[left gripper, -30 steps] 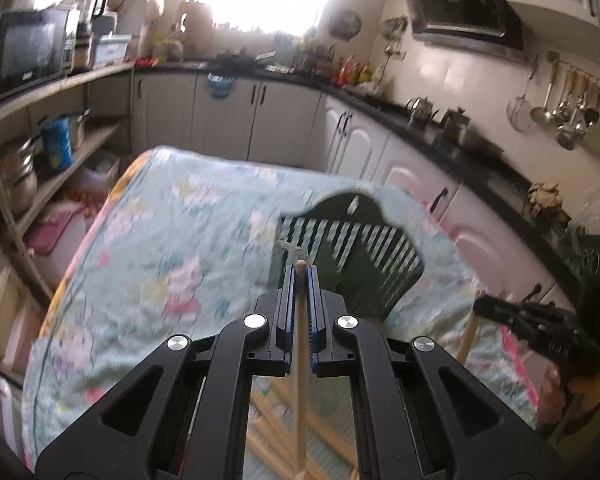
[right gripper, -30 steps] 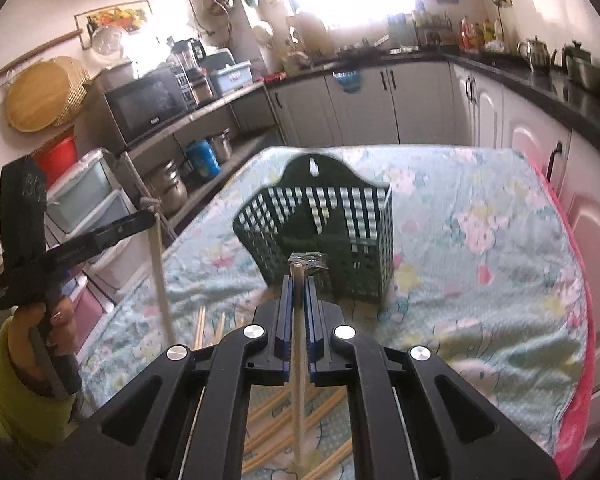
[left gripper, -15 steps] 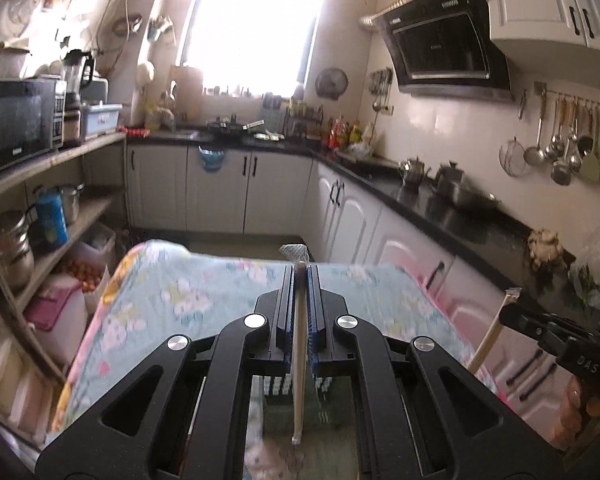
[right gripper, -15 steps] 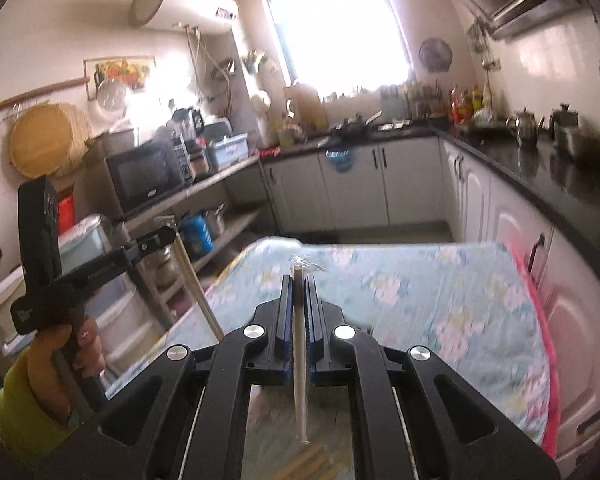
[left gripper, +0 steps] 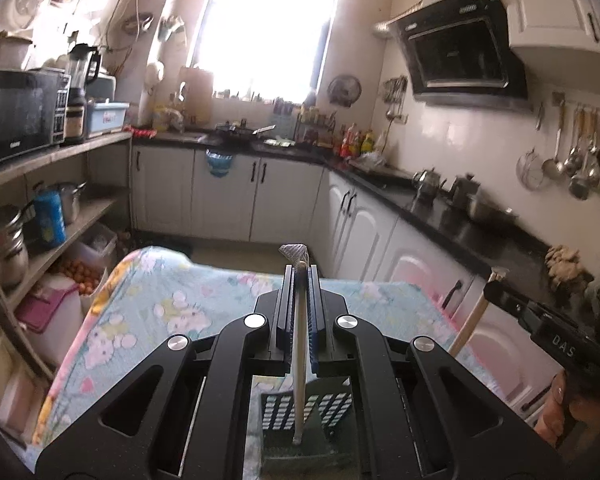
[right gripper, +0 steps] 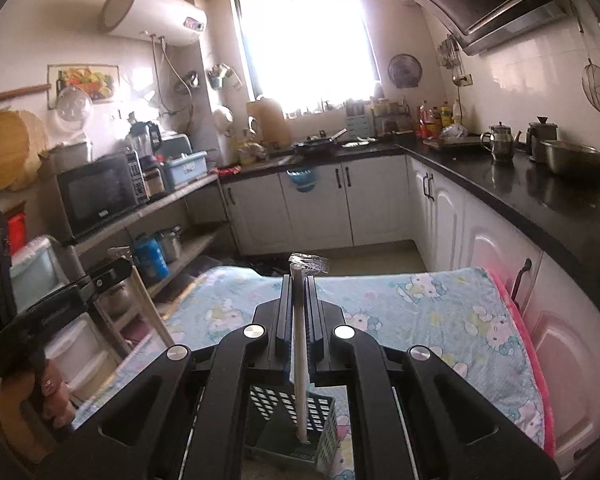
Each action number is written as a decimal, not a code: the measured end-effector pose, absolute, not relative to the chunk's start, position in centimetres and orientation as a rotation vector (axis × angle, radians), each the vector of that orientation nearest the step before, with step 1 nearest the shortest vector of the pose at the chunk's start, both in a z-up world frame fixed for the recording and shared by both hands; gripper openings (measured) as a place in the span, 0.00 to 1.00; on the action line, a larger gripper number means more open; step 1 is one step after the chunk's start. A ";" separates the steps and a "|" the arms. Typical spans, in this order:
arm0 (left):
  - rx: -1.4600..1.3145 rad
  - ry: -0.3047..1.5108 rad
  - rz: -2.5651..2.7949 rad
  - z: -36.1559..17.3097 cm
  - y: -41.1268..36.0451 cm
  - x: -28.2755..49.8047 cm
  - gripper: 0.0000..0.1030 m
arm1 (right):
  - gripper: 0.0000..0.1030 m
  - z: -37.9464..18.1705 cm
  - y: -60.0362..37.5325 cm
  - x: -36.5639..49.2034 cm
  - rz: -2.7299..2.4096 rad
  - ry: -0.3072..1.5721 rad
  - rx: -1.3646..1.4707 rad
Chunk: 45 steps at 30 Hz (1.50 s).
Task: Organize utensils
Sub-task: 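Lift the chopsticks and lower them into the green caddy with both tools, then open both tools to release the chopsticks into the caddy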
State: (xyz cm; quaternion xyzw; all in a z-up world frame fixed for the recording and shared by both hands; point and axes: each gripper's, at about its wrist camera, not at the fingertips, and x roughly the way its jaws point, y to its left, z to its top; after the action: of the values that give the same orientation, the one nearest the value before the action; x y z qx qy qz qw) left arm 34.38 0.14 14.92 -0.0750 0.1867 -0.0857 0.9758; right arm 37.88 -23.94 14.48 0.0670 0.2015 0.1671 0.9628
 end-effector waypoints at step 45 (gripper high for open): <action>-0.151 0.550 -0.148 7.8 2.6 29.7 0.75 | 0.54 7.1 -24.5 32.2 0.298 0.572 0.093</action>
State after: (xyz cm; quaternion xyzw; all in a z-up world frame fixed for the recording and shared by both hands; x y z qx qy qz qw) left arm 29.69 2.57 7.78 -0.0745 0.2711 -0.0729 0.9569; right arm 32.19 -24.51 7.05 0.0456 0.2812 0.1465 0.9473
